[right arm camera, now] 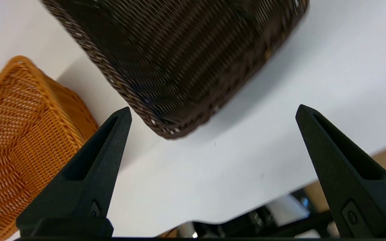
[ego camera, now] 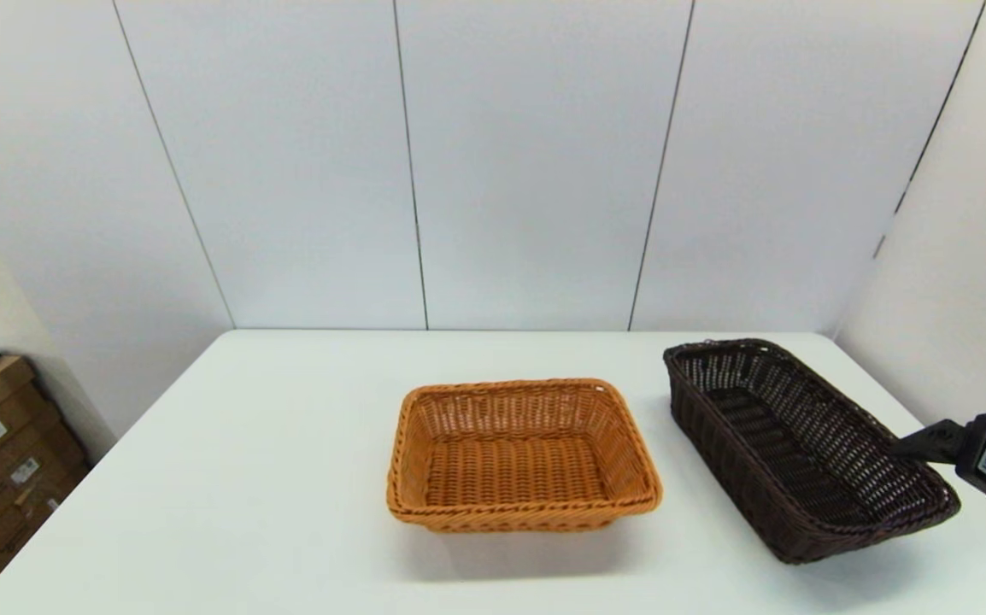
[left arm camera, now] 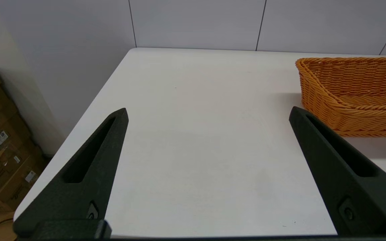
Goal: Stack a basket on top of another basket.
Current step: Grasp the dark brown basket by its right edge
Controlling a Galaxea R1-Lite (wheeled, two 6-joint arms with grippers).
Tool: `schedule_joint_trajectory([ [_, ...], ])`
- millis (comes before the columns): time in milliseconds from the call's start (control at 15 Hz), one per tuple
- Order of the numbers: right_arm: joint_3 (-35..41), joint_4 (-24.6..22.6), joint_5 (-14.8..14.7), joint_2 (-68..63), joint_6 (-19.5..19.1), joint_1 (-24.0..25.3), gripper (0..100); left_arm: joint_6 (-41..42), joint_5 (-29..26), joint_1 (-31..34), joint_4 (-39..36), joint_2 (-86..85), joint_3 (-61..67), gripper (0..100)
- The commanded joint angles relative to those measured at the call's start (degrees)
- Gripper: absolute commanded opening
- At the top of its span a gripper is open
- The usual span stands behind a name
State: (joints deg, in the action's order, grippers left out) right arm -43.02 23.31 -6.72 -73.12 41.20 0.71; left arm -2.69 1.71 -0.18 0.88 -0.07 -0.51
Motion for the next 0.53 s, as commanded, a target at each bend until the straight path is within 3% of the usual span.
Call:
schedule_joint_trajectory([
  [67, -0.3, 1.0, -0.1, -2.7, 3.4, 0.5, 100, 0.0, 0.1, 0.0, 0.0, 0.0, 0.0, 100],
  [533, -3.2, 1.6, -0.1, -15.1, 8.6, 0.6, 100, 0.0, 0.1, 0.0, 0.0, 0.0, 0.0, 100],
])
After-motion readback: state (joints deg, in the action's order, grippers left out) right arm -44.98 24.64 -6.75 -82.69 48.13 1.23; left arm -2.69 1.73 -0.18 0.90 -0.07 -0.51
